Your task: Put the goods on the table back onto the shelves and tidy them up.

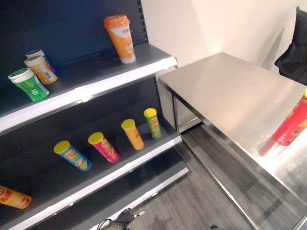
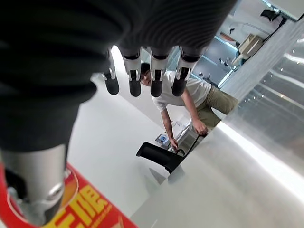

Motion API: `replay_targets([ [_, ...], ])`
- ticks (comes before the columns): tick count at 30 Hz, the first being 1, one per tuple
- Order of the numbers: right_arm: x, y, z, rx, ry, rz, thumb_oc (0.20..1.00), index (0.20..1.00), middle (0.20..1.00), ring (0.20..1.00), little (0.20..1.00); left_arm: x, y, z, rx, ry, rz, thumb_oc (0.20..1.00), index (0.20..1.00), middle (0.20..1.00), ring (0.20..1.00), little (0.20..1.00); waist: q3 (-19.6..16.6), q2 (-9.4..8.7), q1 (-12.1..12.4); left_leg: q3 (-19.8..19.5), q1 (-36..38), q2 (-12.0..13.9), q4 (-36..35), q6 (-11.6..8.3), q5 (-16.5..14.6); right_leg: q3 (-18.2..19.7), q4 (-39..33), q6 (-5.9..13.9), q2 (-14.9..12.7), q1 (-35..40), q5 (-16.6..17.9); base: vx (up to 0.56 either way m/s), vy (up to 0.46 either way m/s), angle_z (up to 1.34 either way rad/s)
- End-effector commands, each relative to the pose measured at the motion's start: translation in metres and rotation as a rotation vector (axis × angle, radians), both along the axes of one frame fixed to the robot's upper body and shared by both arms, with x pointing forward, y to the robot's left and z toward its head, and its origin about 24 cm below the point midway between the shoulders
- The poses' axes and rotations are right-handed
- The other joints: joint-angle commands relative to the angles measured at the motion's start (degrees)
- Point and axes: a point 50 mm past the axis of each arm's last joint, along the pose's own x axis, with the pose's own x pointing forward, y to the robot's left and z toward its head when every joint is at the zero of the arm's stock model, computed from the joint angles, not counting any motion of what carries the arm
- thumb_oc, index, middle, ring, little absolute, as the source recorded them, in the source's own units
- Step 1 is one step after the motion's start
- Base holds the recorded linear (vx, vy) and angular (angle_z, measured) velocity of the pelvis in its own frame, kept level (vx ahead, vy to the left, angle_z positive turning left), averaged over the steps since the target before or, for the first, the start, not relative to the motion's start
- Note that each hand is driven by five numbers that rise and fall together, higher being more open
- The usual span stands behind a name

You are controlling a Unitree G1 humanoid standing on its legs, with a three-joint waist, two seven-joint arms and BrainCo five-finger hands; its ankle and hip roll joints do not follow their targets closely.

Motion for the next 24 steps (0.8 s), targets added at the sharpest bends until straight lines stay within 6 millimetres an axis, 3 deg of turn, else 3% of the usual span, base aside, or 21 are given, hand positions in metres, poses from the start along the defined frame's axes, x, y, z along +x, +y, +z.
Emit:
replay_targets([
  [1,0.013,-0.003,0.032,0.007,-0.208,-0.008,1.0,1.0,1.0,1.0,1.0,0.038,0.027,0.019,0.075,-0.096,0.005,1.0,1.0,1.0,1.0,1.0,2.63,-3.25,2.37,-1.49,4.67,1.99,0.69,-1.95,-6.15,0.92,0.95,-2.85,3.13,-1.84,-2.59,0.02,-0.034,0.18],
  [12,0.026,-0.007,0.039,0.08,-0.275,0.017,1.0,1.0,1.0,1.0,1.0,0.023,0.03,0.015,0.073,-0.059,0.021,1.0,1.0,1.0,1.0,1.0,2.57,-3.46,4.72,-3.07,4.55,2.08,0.69,-2.36,-5.85,-1.24,0.95,-3.19,3.26,-0.61,-3.19,0.01,-0.019,0.14],
  [24,0.034,-0.005,0.053,0.069,-0.302,0.057,1.0,1.0,1.0,1.0,1.0,0.021,0.032,0.014,0.076,-0.054,0.03,1.0,1.0,1.0,1.0,1.0,2.48,-3.8,5.47,-3.51,4.66,1.92,0.69,-2.47,-5.95,-2.06,0.95,-3.22,3.08,-0.02,-3.41,0.0,0.0,0.02],
])
